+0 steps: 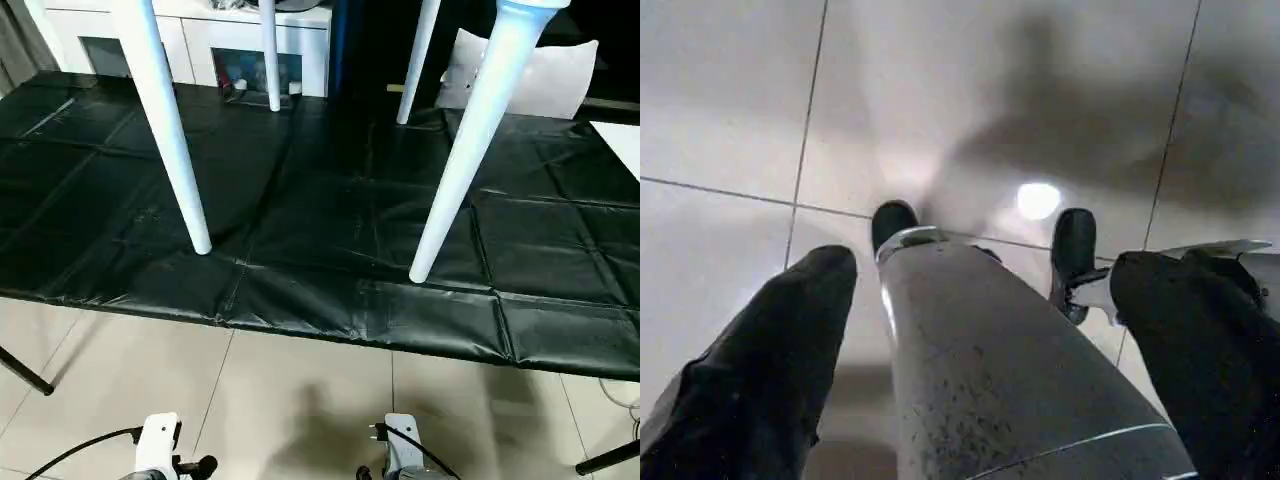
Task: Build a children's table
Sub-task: Flip table
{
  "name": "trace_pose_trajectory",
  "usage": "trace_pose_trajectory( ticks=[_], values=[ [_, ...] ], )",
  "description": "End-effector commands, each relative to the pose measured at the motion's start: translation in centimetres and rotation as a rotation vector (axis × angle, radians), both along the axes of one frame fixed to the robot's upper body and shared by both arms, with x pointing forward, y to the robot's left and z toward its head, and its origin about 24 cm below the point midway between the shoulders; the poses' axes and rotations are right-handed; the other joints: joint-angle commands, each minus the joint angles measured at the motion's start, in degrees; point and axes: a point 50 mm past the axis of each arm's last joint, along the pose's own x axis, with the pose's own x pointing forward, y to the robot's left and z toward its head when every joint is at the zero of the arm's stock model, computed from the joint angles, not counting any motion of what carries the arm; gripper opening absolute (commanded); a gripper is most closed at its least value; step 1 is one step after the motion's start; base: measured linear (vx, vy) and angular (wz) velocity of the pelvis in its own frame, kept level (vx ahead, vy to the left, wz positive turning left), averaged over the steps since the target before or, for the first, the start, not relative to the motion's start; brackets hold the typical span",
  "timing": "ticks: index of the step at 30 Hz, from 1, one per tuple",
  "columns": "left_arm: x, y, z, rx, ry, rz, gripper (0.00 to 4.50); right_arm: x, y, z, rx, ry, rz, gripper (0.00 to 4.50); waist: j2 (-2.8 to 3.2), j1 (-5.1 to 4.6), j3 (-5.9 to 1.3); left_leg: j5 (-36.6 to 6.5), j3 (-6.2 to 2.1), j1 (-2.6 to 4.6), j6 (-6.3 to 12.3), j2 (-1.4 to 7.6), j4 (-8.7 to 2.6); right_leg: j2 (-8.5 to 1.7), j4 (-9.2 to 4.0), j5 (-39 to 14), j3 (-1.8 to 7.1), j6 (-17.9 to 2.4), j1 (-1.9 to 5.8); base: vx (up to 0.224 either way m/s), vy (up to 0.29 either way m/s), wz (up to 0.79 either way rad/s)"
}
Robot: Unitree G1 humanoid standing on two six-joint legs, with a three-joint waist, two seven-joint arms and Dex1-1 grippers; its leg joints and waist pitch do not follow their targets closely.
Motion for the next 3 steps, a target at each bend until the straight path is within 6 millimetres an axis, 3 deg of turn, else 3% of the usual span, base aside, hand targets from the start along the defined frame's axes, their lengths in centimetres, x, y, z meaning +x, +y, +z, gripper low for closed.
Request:
trace_pose_trajectory(
  ticks=[1, 3],
  values=[
    [-0.45, 0.10, -0.18, 0.007, 0.018, 0.000, 4.50, -1.38, 0.55, -0.46, 0.022, 0.058, -0.011, 4.46, 0.44, 0.09, -1.30, -10.0, -1.89, -0.55, 2.02, 5.78, -5.60, -7.43, -4.48, -4.8, 3.34, -15.6, 1.17, 0.000, 0.000, 0.00],
    [-0.45, 0.10, -0.18, 0.007, 0.018, 0.000, 4.50, -1.38, 0.55, -0.46, 0.022, 0.058, -0.011, 4.46, 0.38, 0.11, -1.42, -8.9, -1.82, -0.65, 2.35, 5.76, -5.51, -7.47, -4.36, -3.7, 3.35, -15.7, 1.26, 0.000, 0.000, 0.00]
  ],
)
